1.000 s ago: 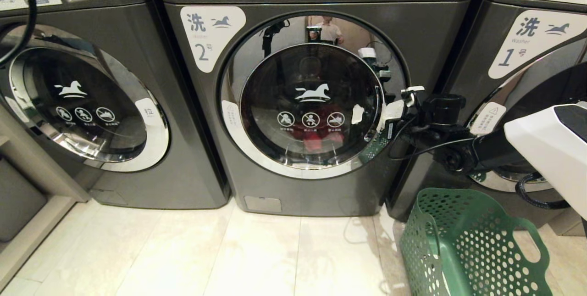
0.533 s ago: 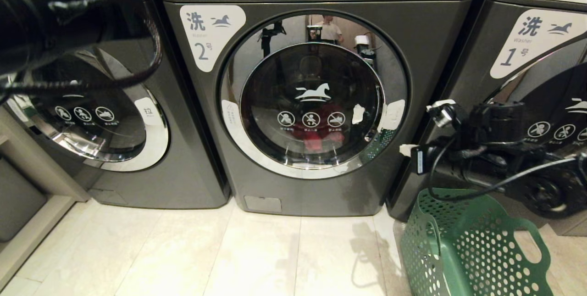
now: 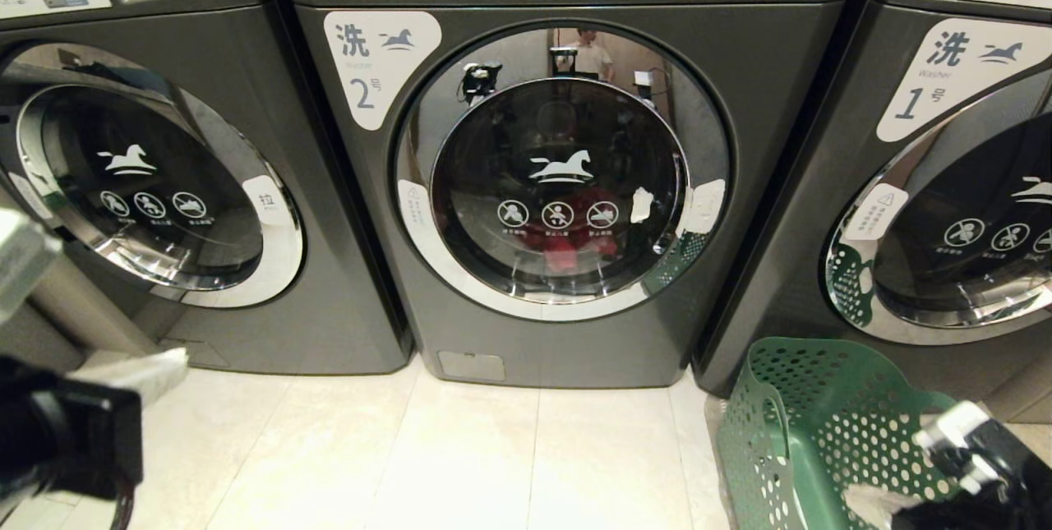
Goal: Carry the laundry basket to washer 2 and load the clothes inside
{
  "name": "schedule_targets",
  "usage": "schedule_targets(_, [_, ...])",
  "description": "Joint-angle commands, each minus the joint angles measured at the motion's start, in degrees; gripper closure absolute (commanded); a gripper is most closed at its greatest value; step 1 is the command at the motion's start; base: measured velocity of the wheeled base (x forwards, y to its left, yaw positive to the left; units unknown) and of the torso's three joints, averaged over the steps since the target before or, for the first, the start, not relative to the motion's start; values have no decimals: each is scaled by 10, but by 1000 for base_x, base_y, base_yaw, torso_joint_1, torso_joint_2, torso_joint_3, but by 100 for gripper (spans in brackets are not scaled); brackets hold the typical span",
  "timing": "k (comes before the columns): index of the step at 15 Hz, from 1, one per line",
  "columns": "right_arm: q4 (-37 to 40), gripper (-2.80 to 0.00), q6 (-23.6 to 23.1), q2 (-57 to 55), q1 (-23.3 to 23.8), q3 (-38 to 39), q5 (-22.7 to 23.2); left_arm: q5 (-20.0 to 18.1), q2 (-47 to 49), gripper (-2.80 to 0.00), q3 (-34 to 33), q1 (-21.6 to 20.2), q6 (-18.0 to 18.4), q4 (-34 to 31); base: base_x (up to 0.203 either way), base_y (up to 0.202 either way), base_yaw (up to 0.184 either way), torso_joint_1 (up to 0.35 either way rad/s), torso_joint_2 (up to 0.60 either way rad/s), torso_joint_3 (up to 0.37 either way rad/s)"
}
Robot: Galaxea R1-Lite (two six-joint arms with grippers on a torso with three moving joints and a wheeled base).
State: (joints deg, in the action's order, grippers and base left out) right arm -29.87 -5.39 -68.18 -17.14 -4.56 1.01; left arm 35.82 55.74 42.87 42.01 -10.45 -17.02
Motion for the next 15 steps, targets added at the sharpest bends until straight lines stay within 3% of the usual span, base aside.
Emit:
schedule_targets(1, [104, 0, -7, 142, -1, 46, -5, -9, -65, 0, -108, 2, -50, -15, 0, 0, 0, 0, 0, 0])
schedule_targets(4, [339, 0, -11, 284, -1, 24, -3, -33, -84, 0, -222, 3, -150, 2, 0, 0, 0, 0, 0, 0])
schedule_targets(5, [376, 0, -10, 308, 0, 15, -2, -38, -86, 0, -254, 3, -168, 17, 0, 0, 0, 0, 0, 0])
schedule_targets(9, [392, 0, -8, 401, 1, 10, -3, -52, -127, 0, -329, 3, -181, 76, 0, 0, 0, 0, 0, 0])
schedule_targets(12, [393, 0, -8, 474, 6, 9, -6, -49, -136, 0, -346, -1, -179, 78, 0, 0, 0, 0, 0, 0])
schedule_targets(15, [394, 0, -8, 464, 57, 9, -7, -22, -122, 0, -332, -25, -179, 30, 0, 0, 0, 0, 0, 0])
